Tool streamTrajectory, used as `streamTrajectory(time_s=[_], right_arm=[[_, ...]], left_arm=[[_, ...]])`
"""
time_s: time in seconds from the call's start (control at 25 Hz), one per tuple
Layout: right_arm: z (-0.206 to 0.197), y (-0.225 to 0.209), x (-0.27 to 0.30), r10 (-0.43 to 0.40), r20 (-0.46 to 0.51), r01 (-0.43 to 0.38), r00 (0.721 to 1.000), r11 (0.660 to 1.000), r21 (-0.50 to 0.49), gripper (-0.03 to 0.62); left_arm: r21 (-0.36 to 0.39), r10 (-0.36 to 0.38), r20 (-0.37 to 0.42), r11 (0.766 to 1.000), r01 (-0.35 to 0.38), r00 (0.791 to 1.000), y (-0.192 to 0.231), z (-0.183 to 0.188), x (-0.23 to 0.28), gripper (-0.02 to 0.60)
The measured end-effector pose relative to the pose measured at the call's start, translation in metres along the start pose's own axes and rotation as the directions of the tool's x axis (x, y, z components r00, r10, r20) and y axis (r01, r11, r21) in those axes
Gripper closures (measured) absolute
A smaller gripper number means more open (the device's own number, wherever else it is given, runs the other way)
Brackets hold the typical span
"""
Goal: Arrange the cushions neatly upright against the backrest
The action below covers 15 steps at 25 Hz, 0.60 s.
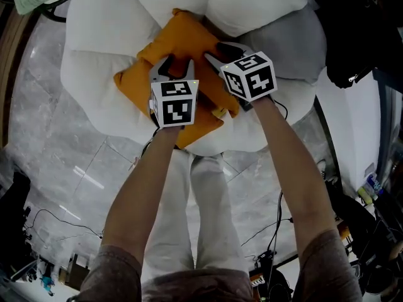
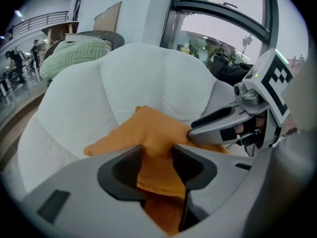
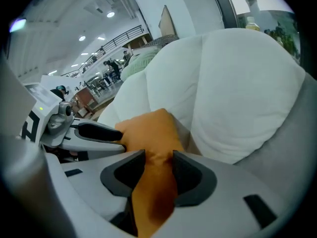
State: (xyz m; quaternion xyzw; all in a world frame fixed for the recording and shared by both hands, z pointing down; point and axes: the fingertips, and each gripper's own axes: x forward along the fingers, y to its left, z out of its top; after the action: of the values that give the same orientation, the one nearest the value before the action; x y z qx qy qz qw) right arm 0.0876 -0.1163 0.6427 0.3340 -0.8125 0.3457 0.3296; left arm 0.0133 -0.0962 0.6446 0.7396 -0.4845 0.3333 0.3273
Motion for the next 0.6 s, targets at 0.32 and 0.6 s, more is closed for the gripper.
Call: streamTrajectory(time_s=[0.32,0.6], right_arm=[[-0.002,0.003,-0.002,-0.023,0.007,0.023,1.0,1.0,-0.002,0.504],[-0.002,0.011,-0.024,-0.069,0.049,0.069,0.996,0.997,0.02,0.572]], left_arm=[[-0.089,-0.042,0.019,0.995,0.044,0.999,0.002,0.002,0.0,0.54],[-0.042,-0.086,0.021,0.995,0.086,0.996,-0.008,0.009,-0.016,0.575]])
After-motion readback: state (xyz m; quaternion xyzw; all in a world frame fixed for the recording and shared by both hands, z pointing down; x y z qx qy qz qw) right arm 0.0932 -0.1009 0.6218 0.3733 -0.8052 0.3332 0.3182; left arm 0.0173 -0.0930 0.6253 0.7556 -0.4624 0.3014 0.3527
